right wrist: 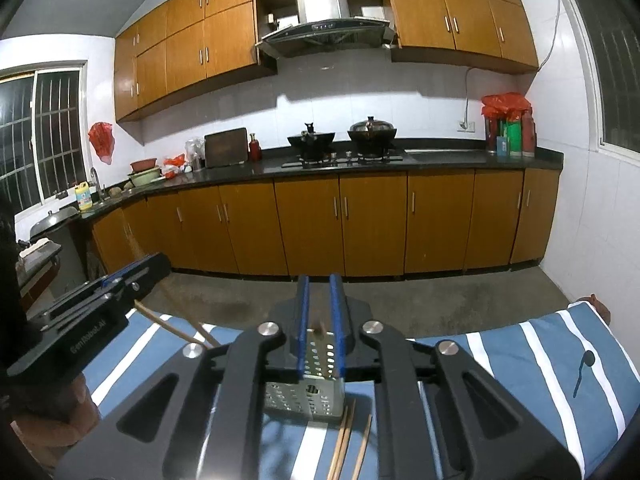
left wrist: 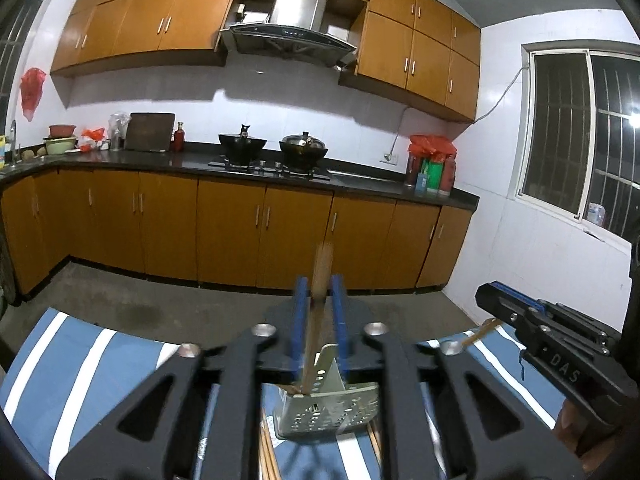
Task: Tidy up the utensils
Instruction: 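Open both grippers to release the chopsticks into the basket, then lower the right gripper onto a chopstick and grasp it while the left gripper grasps another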
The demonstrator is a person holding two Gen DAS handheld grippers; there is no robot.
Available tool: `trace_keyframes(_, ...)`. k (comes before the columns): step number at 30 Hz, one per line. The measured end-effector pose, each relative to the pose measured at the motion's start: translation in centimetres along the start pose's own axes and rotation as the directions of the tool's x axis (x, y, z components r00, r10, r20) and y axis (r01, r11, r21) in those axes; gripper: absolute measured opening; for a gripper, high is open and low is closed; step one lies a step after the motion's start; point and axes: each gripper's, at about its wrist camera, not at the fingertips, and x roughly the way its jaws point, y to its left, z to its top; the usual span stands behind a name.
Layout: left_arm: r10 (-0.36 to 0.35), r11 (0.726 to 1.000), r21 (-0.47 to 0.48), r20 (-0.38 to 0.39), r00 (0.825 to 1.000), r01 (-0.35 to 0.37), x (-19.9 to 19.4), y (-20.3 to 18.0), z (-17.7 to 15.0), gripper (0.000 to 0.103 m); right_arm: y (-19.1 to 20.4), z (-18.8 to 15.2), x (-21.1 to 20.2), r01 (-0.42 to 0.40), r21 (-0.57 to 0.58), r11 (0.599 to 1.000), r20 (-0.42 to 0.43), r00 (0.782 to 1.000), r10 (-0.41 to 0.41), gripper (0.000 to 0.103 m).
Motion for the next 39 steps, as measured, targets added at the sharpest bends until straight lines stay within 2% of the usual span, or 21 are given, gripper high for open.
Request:
trace_keyframes(1, 0.002, 1.0, -0.002, 0.007, 1.0, -0.002, -0.3, 0.0, 0.0, 0.03, -0.1, 0.1, -0.3, 0.0, 0.002, 1.0, 0.007, 1.0, 0.0, 0.017)
trace_keyframes(6, -0.003, 1.0, -0.018, 0.024, 1.0, 0.003, -1.5, 0.1, 0.8, 0.032, -0.6, 0.8, -2.4, 0.008, 0.015, 1.0, 0.047, 0.999, -0.008, 0.02)
trace_keyframes(10, -0.012, 0.998, -0.053, 0.056, 0.998, 0.015, -3.5, 0.8, 1.4, 0.033, -2.0, 0.6, -4.9, 0.054, 0.036, 0.998, 0.074, 0.996, -0.057, 0.025)
trace_keyframes(13, 0.014, 0.997, -0.073, 0.073, 0.997, -0.008, -5.7, 1.9, 1.1, 0.034, -4.0, -0.4, -5.5, 0.102, 0.061, 0.993, 0.046, 0.993, -0.105, 0.026)
trace_keyframes(15, 0.046, 0.996, -0.08, 0.065, 0.997, -0.041, -6.7, 2.7, 0.3, 0.035, -5.6, -2.3, -5.2, 0.155, 0.073, 0.985, -0.013, 0.988, -0.154, 0.026)
trace_keyframes(17, 0.106, 0.991, -0.083, 0.029, 0.994, -0.103, -7.2, 4.0, -1.4, 0.035, -6.9, -4.4, -4.3, 0.18, 0.086, 0.98, -0.088, 0.981, -0.173, 0.026)
trace_keyframes(20, 0.164, 0.983, -0.078, -0.063, 0.984, -0.169, -6.6, 5.7, -4.5, 0.035, -8.3, -8.6, -2.1, 0.197, 0.114, 0.974, -0.236, 0.957, -0.166, 0.026)
trace_keyframes(22, 0.176, 0.978, -0.081, -0.156, 0.972, -0.191, -5.4, 6.7, -7.0, 0.035, -8.4, -11.8, -0.4, 0.181, 0.122, 0.976, -0.337, 0.932, -0.131, 0.026)
trace_keyframes(26, 0.162, 0.979, -0.071, -0.304, 0.939, -0.192, -3.4, 7.3, -11.2, 0.035, -6.9, -16.6, 1.5, 0.13, 0.127, 0.983, -0.451, 0.89, -0.06, 0.025)
trace_keyframes(30, 0.124, 0.985, -0.06, -0.393, 0.911, -0.16, -2.1, 6.7, -14.4, 0.035, -5.0, -19.6, 2.4, 0.083, 0.127, 0.988, -0.509, 0.861, -0.007, 0.024)
trace_keyframes(35, 0.099, 0.99, -0.045, -0.448, 0.889, -0.132, -1.4, 6.1, -16.8, 0.034, -3.4, -20.7, 2.8, 0.069, 0.091, 0.993, -0.536, 0.844, -0.009, 0.023)
trace_keyframes(37, 0.092, 0.992, -0.037, -0.463, 0.882, -0.123, -1.2, 5.8, -17.3, 0.033, -3.3, -21.1, 3.2, 0.072, 0.078, 0.994, -0.549, 0.836, -0.017, 0.017)
trace_keyframes(39, 0.084, 0.993, -0.035, -0.476, 0.875, -0.114, -0.9, 5.5, -18.0, 0.032, -3.4, -21.2, 3.1, 0.073, 0.075, 0.995, -0.545, 0.838, -0.021, 0.011)
